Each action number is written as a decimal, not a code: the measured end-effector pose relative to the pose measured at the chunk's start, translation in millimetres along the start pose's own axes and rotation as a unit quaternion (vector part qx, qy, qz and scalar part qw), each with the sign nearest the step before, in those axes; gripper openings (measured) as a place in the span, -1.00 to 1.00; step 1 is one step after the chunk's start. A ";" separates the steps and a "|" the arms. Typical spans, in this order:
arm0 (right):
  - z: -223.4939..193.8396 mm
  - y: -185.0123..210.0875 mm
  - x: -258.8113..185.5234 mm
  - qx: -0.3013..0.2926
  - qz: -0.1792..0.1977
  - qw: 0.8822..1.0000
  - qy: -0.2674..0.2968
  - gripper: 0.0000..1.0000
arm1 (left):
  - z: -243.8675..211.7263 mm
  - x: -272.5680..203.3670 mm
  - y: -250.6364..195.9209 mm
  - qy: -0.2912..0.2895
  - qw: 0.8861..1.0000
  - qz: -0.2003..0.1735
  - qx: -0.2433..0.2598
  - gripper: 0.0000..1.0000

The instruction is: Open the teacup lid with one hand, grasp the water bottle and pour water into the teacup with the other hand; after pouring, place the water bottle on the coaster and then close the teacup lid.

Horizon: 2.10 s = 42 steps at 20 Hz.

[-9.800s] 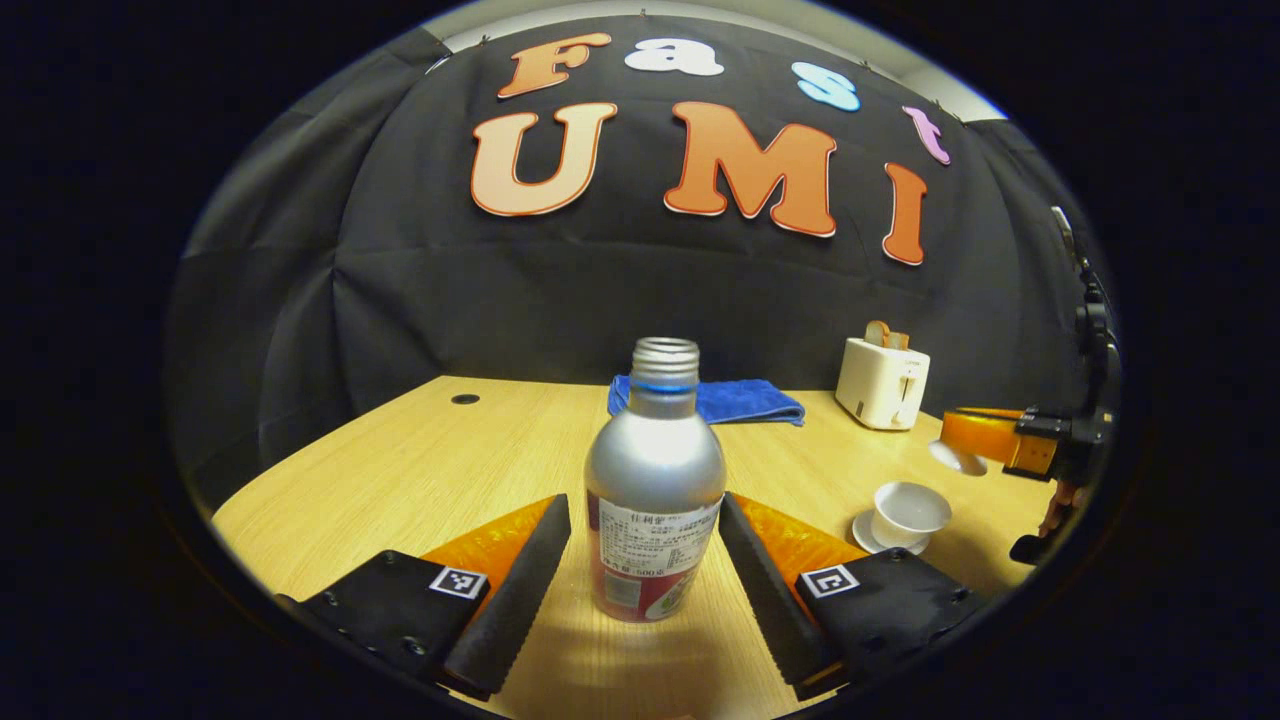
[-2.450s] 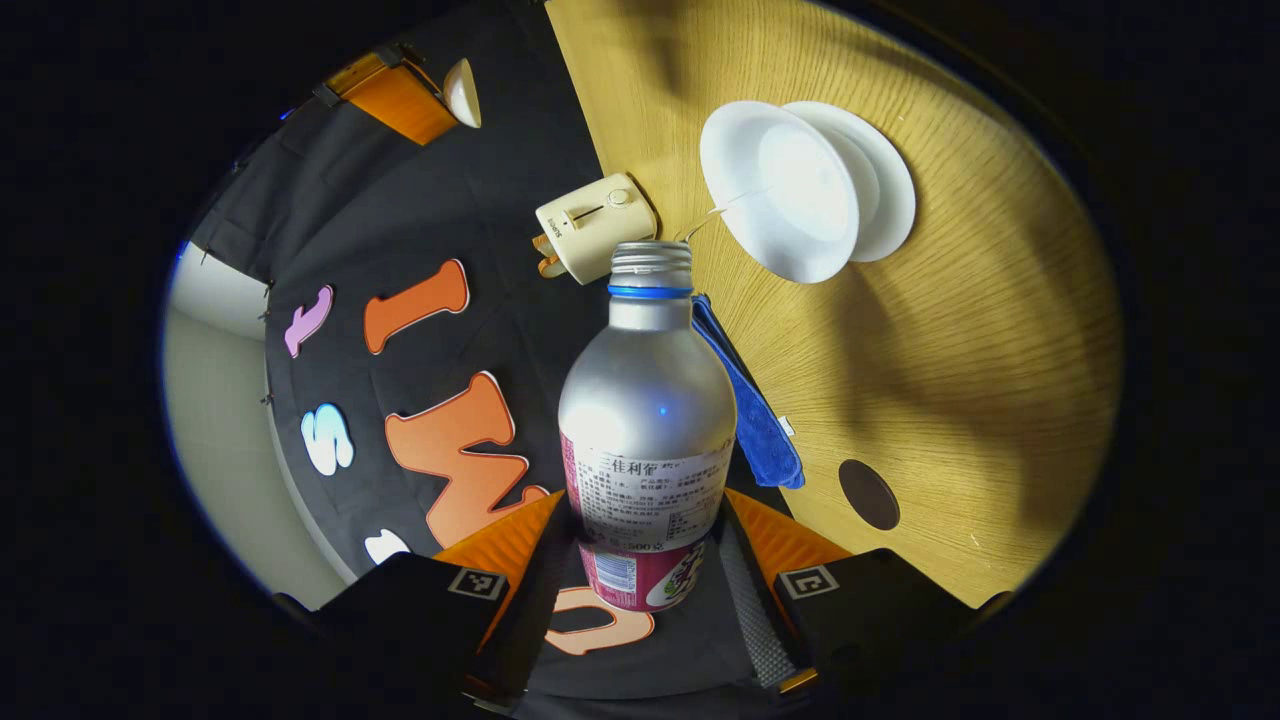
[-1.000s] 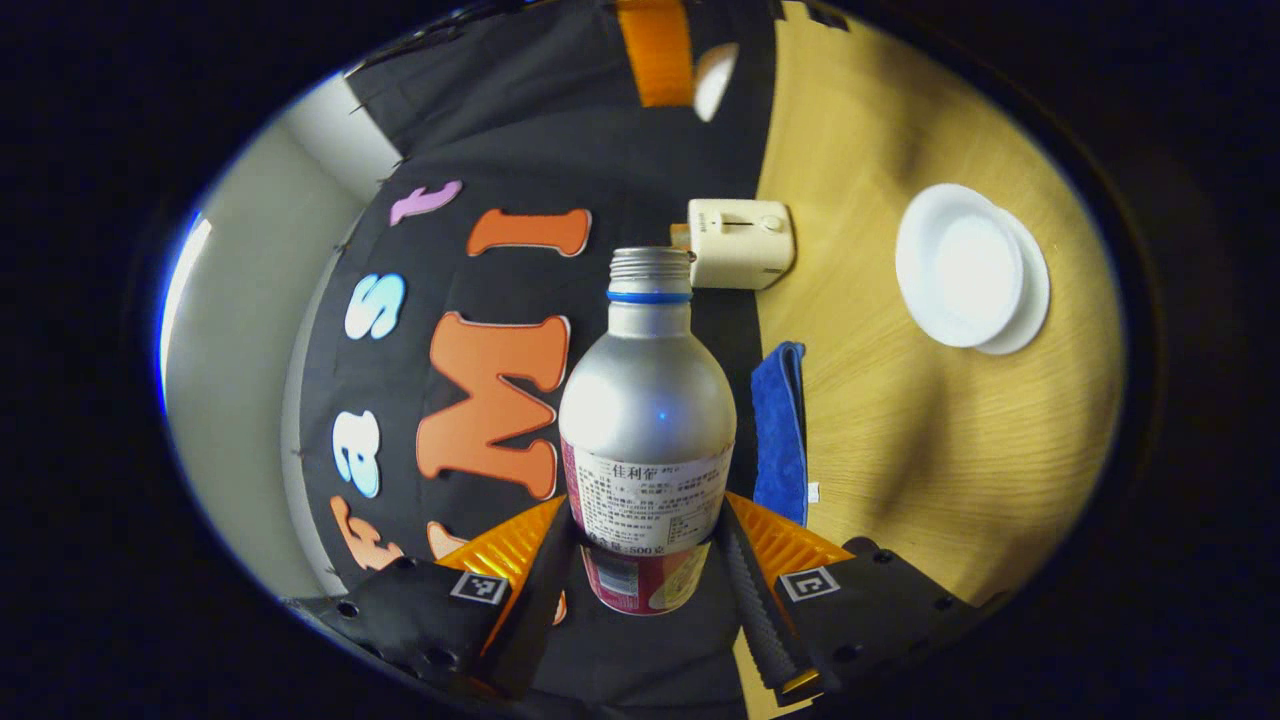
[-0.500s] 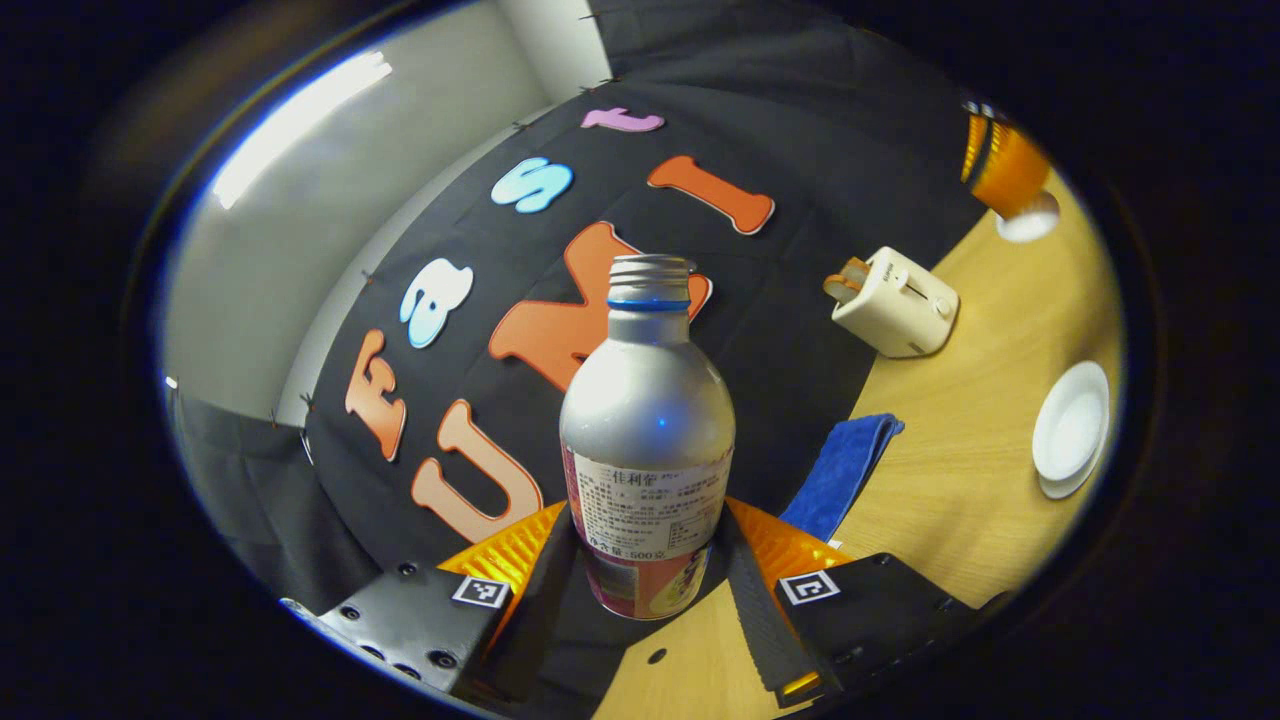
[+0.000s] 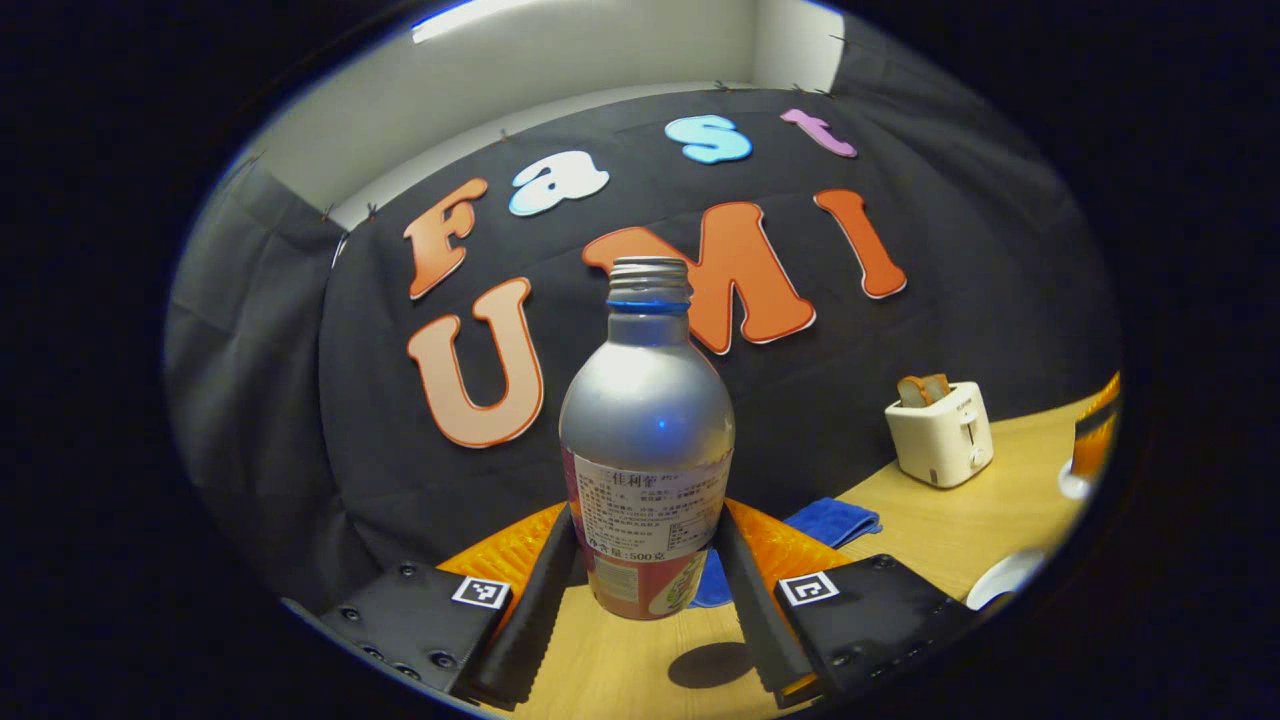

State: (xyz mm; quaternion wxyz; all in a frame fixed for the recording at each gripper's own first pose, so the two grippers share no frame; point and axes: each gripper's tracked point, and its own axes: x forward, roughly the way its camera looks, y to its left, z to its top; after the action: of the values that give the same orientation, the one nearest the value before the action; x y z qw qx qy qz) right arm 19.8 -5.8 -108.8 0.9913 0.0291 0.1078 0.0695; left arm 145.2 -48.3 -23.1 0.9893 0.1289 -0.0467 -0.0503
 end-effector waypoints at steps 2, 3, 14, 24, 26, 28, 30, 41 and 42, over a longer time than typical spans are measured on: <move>-6.8 7.5 4.7 0.000 0.005 1.000 0.006 -0.58 | -7.7 5.7 -0.8 0.014 0.999 -0.008 -0.042 0.65; -11.2 10.7 7.4 0.002 0.009 1.000 0.011 -0.58 | -10.8 4.8 1.1 0.018 0.998 -0.006 -0.059 0.59; -70.1 31.7 36.4 -0.008 0.025 0.996 0.081 -0.58 | -45.3 24.6 -3.3 0.064 0.984 -0.023 -0.164 0.65; -90.2 33.8 43.0 -0.011 0.026 0.995 0.099 -0.58 | -86.4 42.1 -12.4 0.110 0.976 -0.027 -0.184 0.65; -91.0 32.7 44.4 -0.013 0.025 0.995 0.101 -0.58 | -98.1 44.6 -14.5 0.120 0.974 -0.029 -0.188 0.65; -90.8 31.2 43.9 -0.011 0.022 0.994 0.105 -0.46 | -109.1 48.0 -16.7 0.132 0.972 -0.031 -0.193 0.65; -88.4 29.6 43.1 0.008 0.020 0.994 0.108 -0.40 | -121.8 50.1 -17.8 0.146 0.968 -0.030 -0.200 0.60; -29.4 19.6 32.8 0.019 0.025 0.999 0.033 0.21 | -198.2 45.7 -32.0 0.237 0.945 -0.039 -0.222 0.60; -28.5 16.3 32.6 0.019 0.020 0.999 0.032 0.22 | -200.6 46.8 -31.2 0.239 0.944 -0.038 -0.223 0.65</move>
State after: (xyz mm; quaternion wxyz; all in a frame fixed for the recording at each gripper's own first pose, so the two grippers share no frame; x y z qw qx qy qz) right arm 42.9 16.2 -142.3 0.9851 0.0479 0.1401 0.0880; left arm 209.9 -33.4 -220.6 0.9721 -0.0852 0.2086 -0.0645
